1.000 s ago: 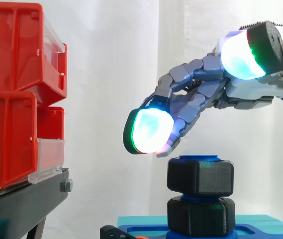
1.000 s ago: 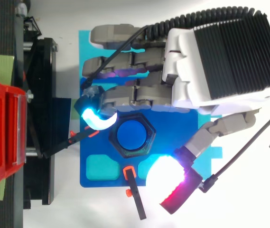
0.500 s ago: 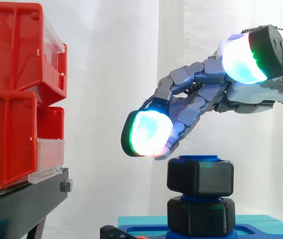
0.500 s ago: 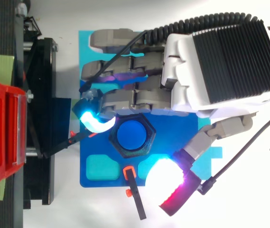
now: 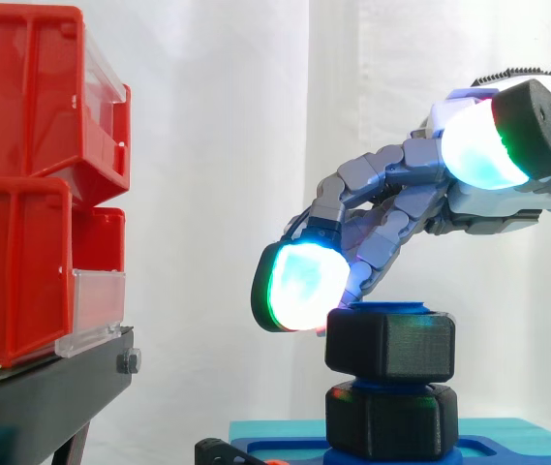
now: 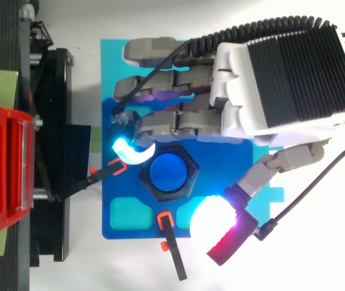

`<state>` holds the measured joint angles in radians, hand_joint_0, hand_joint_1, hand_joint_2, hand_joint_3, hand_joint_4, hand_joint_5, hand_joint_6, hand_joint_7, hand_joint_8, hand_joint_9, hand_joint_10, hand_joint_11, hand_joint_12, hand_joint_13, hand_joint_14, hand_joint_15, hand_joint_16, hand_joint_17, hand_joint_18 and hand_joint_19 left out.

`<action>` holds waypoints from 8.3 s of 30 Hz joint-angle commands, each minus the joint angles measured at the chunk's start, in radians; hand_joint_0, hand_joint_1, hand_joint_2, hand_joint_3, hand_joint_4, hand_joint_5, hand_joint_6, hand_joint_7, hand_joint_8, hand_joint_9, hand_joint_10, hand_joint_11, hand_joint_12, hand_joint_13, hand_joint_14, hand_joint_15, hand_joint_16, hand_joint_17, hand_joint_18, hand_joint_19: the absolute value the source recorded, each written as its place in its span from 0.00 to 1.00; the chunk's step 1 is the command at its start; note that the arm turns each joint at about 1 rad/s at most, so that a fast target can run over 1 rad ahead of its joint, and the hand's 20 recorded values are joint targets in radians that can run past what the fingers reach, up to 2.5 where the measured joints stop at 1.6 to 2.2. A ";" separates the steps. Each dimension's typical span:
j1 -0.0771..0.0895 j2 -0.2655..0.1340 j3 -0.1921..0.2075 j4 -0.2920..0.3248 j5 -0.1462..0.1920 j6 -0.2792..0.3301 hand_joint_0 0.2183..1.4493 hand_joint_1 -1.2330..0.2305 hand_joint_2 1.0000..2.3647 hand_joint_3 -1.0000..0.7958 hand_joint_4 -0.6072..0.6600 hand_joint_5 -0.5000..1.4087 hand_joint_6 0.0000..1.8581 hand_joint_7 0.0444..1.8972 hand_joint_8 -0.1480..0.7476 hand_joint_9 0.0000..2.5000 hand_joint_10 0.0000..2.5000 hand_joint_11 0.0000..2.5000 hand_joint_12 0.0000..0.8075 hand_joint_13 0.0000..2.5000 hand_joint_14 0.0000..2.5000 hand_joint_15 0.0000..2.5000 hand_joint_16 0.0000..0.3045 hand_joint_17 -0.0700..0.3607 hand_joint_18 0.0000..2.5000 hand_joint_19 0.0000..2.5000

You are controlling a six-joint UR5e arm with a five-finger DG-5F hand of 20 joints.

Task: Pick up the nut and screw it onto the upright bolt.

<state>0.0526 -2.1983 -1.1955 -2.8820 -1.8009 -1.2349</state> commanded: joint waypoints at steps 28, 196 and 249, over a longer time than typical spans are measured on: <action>-0.037 0.000 0.001 -0.013 -0.012 -0.002 0.25 0.65 0.00 0.28 0.60 0.28 0.28 0.70 0.48 0.47 0.00 0.02 0.26 0.25 0.00 0.00 0.06 0.25 0.11 0.00; 0.006 0.000 -0.027 0.122 0.031 0.009 0.21 0.79 0.00 0.28 0.64 0.17 0.27 0.32 0.43 0.23 0.00 0.00 0.40 0.07 0.00 0.00 0.13 0.36 0.00 0.00; -0.002 0.000 -0.068 0.064 0.025 -0.003 0.22 0.70 0.00 0.28 0.68 0.23 0.27 0.64 0.49 0.31 0.00 0.00 0.37 0.13 0.00 0.00 0.11 0.33 0.00 0.00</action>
<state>0.0521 -2.1982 -1.2628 -2.8173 -1.7761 -1.2377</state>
